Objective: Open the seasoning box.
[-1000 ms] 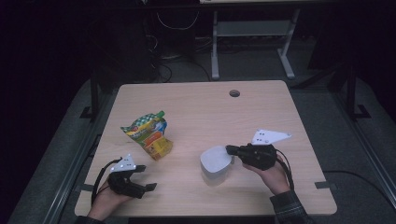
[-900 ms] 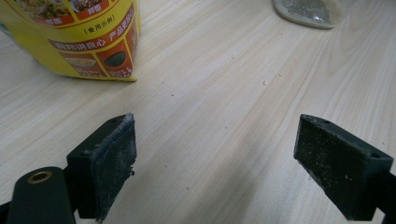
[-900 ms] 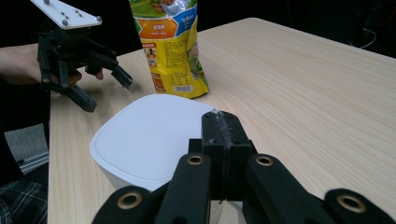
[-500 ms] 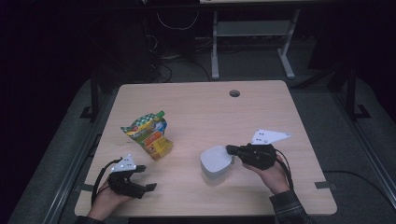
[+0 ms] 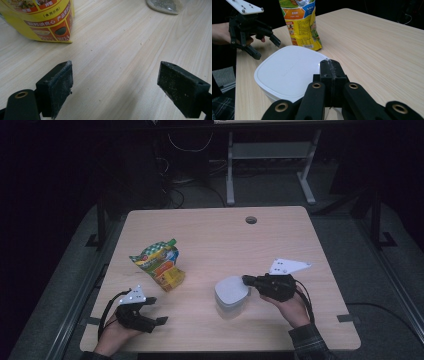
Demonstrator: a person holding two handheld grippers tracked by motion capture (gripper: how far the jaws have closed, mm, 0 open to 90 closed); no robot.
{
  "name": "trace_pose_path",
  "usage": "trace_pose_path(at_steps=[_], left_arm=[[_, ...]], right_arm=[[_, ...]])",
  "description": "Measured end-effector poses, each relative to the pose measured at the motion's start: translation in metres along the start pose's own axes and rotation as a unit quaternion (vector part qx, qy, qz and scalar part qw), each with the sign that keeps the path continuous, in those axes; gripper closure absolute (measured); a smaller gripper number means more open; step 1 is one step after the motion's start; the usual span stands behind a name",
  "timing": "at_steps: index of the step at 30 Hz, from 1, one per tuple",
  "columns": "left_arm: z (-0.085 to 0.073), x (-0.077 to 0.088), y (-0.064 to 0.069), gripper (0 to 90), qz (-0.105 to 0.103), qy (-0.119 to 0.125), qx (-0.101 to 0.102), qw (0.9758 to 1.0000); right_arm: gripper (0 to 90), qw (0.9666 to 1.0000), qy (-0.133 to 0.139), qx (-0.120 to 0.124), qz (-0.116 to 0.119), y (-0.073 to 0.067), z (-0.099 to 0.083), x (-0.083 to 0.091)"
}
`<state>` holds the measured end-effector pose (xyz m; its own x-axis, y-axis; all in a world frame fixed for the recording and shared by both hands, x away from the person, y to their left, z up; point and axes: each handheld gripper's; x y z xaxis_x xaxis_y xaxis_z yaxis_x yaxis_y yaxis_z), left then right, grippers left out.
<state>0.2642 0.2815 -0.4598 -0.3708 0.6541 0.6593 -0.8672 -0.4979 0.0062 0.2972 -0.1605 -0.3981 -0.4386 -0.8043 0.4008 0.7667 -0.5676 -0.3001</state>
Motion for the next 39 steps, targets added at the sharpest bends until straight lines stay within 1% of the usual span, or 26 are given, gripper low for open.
trace_pose_path(at_steps=[22, 32, 39], left_arm=[[0.0, -0.0002, -0.0001, 12.8, 0.0, -0.001, -0.001, 1.0], [0.0001, 0.0001, -0.0005, 12.8, -0.001, -0.002, -0.003, 1.0], [0.0, 0.0002, -0.0005, 12.8, -0.001, -0.002, -0.003, 1.0]], right_arm=[[89.6, 1.0, 0.001, -0.004, -0.001, 0.0025, -0.001, -0.0002], [89.6, 0.9999, 0.0, -0.006, -0.009, 0.0062, -0.0041, 0.0001], [89.6, 0.9999, -0.001, -0.01, -0.009, 0.0066, -0.0045, 0.0]])
Point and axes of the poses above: each handheld gripper's, and its own axes: x roughly backward along the jaws, z roughly out of its top, y roughly to its right, and after that the axes turned 11 degrees about -x, right-handed
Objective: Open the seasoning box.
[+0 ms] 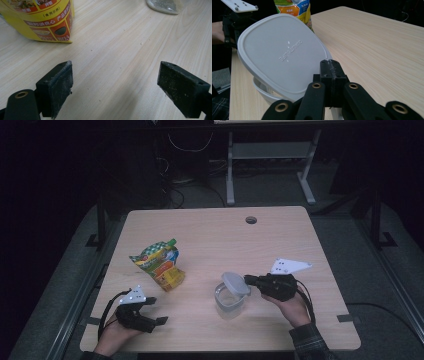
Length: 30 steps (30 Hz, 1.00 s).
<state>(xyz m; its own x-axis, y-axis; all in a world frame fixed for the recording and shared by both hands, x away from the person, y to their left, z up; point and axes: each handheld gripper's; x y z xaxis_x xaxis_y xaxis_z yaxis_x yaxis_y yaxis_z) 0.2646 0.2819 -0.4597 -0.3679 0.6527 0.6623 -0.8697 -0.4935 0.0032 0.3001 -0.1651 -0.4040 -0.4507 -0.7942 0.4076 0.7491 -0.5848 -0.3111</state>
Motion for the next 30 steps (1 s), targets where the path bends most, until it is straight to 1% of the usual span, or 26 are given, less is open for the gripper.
trace_pose_path(at_steps=[17, 25, 30], left_arm=[[0.0, -0.0001, -0.0002, 12.8, 0.0, 0.001, 0.0, 1.0], [0.0, 0.0002, -0.0002, 12.8, 0.0, 0.001, 0.0, 1.0], [0.0, 0.0002, -0.0002, 12.8, 0.0, 0.001, 0.0, 1.0]], right_arm=[[89.6, 1.0, -0.001, -0.003, -0.002, 0.0036, -0.0022, -0.0009], [89.6, 0.9999, -0.012, -0.005, -0.006, 0.0052, -0.005, -0.0036], [89.6, 0.9999, -0.015, -0.005, -0.004, 0.0066, -0.0058, -0.0043]])
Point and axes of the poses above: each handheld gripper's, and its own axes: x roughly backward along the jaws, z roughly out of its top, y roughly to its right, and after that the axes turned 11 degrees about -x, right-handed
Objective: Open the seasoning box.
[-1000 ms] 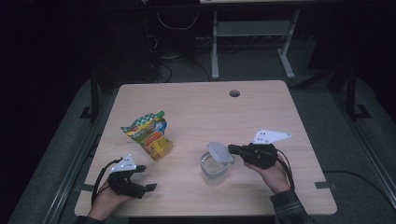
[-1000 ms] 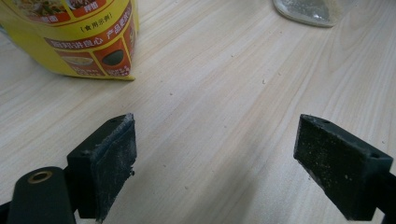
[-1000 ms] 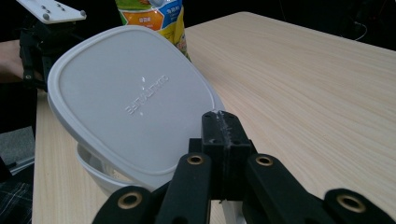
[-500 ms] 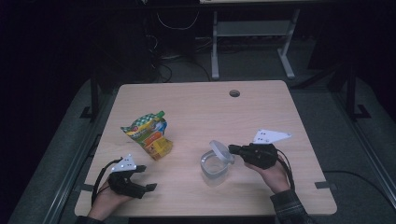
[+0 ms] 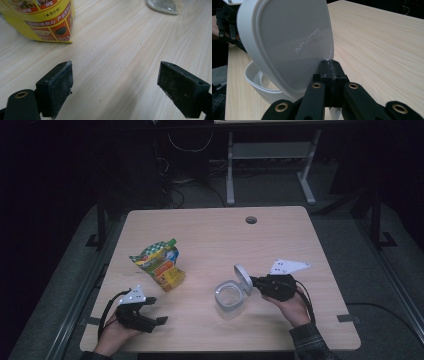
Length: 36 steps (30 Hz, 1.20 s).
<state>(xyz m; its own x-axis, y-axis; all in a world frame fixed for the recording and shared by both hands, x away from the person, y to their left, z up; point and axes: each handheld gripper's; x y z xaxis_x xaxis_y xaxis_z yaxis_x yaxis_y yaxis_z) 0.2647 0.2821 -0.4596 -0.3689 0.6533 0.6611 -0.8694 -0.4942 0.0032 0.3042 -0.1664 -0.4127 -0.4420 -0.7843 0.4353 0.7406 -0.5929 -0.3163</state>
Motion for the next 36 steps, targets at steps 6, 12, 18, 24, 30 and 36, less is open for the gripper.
trace_pose_path(at_steps=[6, 12, 18, 24, 30, 36], left_arm=[[0.0, 0.001, 0.0, 12.8, 0.001, 0.002, -0.001, 1.0], [0.0, 0.002, 0.0, 12.7, 0.004, -0.001, -0.001, 1.0], [-0.001, 0.005, -0.004, 11.1, 0.007, 0.005, 0.013, 0.9999], [-0.001, 0.008, -0.004, 10.2, 0.01, 0.013, 0.016, 0.9997], [-0.001, 0.01, -0.004, 9.8, 0.021, 0.024, 0.008, 0.9994], [-0.001, 0.013, -0.006, 8.3, 0.028, 0.025, 0.013, 0.9992]], right_arm=[[89.6, 1.0, -0.003, -0.007, -0.005, 0.003, -0.002, -0.001], [89.6, 0.9996, 0.007, -0.01, -0.024, 0.009, -0.004, 0.003], [88.6, 0.9983, 0.009, -0.026, -0.051, 0.018, -0.013, 0.008], [76.6, 0.996, 0.014, -0.037, -0.08, 0.022, -0.021, 0.021], [60.8, 0.9933, 0.009, -0.042, -0.107, 0.022, -0.037, 0.032], [48.8, 0.9918, 0.003, -0.047, -0.119, 0.018, -0.052, 0.039]])
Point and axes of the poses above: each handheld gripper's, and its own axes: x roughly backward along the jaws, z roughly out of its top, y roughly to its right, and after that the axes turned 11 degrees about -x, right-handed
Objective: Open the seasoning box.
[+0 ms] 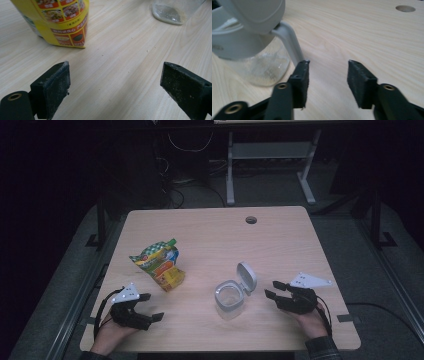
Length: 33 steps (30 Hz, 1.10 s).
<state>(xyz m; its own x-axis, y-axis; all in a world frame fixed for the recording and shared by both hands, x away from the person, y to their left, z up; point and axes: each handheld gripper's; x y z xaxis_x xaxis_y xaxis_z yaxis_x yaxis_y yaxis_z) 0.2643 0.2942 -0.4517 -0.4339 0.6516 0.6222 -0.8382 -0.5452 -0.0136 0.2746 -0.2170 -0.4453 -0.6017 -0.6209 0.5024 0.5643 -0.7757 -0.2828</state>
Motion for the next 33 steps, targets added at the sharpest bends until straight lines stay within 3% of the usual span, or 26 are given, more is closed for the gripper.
trace_pose_path(at_steps=[8, 15, 19, 27, 33], left_arm=[[-0.001, 0.006, -0.006, 2.7, 0.013, 0.009, 0.013, 0.9998], [0.001, 0.011, -0.013, 0.5, 0.023, 0.015, 0.019, 0.9994], [0.006, 0.014, -0.017, 0.5, 0.034, 0.018, 0.012, 0.9992], [0.02, 0.021, -0.03, 0.6, 0.047, 0.058, 0.021, 0.997], [0.029, 0.026, -0.039, 0.8, 0.051, 0.084, 0.013, 0.9951]], right_arm=[[37.5, 0.9999, -0.01, -0.006, -0.003, -0.005, -0.013, 0.005], [35.4, 0.9999, -0.012, -0.007, -0.007, -0.006, -0.018, 0.007], [35.4, 0.9998, -0.016, -0.004, -0.008, -0.007, -0.019, 0.005], [35.8, 0.9998, -0.017, -0.009, -0.005, -0.007, -0.019, 0.004], [36.2, 0.9998, -0.021, -0.006, -0.002, -0.007, -0.019, 0.002]])
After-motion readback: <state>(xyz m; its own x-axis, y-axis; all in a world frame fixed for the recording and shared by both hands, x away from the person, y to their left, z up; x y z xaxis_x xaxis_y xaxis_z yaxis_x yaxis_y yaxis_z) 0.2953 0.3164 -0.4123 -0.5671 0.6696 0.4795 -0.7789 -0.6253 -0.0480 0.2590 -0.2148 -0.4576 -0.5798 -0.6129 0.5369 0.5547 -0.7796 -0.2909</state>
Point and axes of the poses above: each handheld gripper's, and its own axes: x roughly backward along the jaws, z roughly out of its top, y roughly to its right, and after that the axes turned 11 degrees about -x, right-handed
